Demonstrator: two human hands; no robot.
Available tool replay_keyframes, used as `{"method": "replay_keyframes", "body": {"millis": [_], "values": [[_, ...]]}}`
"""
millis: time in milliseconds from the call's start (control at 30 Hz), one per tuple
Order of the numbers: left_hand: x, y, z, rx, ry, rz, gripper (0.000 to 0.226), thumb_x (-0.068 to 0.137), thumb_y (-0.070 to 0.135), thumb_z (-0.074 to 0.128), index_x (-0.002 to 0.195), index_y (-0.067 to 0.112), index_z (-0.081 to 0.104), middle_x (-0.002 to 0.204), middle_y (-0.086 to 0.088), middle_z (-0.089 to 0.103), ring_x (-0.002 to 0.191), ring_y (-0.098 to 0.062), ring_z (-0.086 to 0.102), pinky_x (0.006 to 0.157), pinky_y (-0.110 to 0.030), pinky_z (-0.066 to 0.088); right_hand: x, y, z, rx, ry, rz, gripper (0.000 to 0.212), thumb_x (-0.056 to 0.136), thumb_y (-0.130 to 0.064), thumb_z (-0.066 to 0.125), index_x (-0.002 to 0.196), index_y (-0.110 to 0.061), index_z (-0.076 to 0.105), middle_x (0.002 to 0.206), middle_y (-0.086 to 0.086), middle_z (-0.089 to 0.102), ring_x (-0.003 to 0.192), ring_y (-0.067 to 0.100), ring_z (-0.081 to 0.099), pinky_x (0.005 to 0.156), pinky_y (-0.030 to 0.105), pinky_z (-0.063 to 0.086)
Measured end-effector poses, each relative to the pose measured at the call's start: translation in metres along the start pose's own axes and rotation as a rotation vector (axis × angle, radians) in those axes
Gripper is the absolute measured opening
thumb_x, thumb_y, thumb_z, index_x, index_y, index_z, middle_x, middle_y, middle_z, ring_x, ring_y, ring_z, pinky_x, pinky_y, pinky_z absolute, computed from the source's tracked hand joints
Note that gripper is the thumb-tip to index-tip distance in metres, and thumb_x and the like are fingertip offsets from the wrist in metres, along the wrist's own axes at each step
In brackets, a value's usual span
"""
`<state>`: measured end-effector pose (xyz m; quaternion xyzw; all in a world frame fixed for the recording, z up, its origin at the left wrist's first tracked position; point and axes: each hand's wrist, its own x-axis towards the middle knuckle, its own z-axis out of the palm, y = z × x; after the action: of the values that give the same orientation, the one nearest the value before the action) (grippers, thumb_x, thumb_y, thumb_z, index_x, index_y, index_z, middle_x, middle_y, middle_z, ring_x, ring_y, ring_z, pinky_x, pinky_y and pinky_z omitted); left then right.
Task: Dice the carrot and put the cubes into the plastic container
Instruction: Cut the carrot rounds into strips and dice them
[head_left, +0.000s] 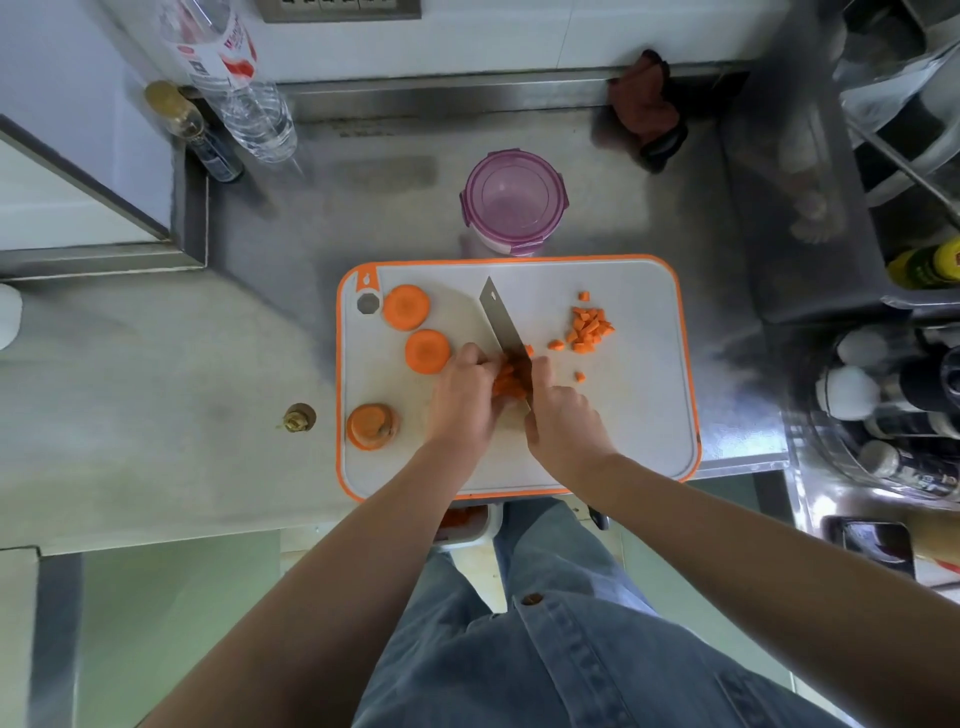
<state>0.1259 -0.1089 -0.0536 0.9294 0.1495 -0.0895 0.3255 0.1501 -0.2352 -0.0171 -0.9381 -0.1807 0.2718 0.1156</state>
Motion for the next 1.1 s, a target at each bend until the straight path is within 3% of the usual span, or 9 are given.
{"method": "replay_keyframes", "body": {"millis": [267,367,567,767,1100], "values": [[-0.004,0.004,-0.002,0.032,0.012,0.016,0.035,0.081,0.019,0.075,0.113,0.010,0.066,0.103,-0.008,0.052,0.093,-0.027,0.055,0.080,-0.040,0.049,0.009,0.000,-0.011,0.068,0.052,-0.055,0.034,0.095,-0.008,0.041,0.127,-0.008,0.028,0.074,0.007,0.046,0.072,0.033,0.053,0.058,0.041,0.042],[-0.008,0.003,-0.005,0.011,0.014,0.024,0.042,0.081,0.022,0.076,0.121,0.015,0.064,0.106,-0.007,0.052,0.096,-0.026,0.055,0.080,-0.034,0.048,0.005,0.004,-0.019,0.092,0.095,-0.057,0.033,0.097,-0.011,0.040,0.128,-0.010,0.028,0.071,0.008,0.051,0.065,0.029,0.054,0.057,0.044,0.048],[-0.011,0.005,-0.007,0.036,0.015,0.012,0.050,0.084,0.023,0.073,0.132,0.016,0.057,0.116,-0.004,0.053,0.108,-0.023,0.054,0.094,-0.032,0.046,-0.006,0.002,-0.019,0.069,0.079,-0.077,0.037,0.098,-0.012,0.041,0.129,-0.014,0.023,0.072,0.007,0.052,0.065,0.024,0.053,0.057,0.040,0.051],[-0.010,0.002,-0.006,0.006,0.026,0.028,0.032,0.083,0.017,0.073,0.114,0.014,0.065,0.104,-0.004,0.053,0.097,-0.024,0.054,0.082,-0.035,0.049,-0.008,-0.002,-0.012,0.050,0.040,-0.055,0.041,0.097,-0.009,0.038,0.135,-0.008,0.023,0.071,0.006,0.048,0.069,0.026,0.052,0.057,0.038,0.044],[-0.004,0.000,-0.001,0.010,0.016,0.007,0.022,0.081,0.011,0.073,0.102,0.007,0.068,0.099,-0.009,0.053,0.093,-0.028,0.053,0.077,-0.041,0.049,0.001,-0.007,-0.004,0.069,0.011,-0.011,0.046,0.092,-0.004,0.040,0.134,-0.007,0.024,0.079,0.010,0.051,0.070,0.029,0.051,0.056,0.035,0.035]]}}
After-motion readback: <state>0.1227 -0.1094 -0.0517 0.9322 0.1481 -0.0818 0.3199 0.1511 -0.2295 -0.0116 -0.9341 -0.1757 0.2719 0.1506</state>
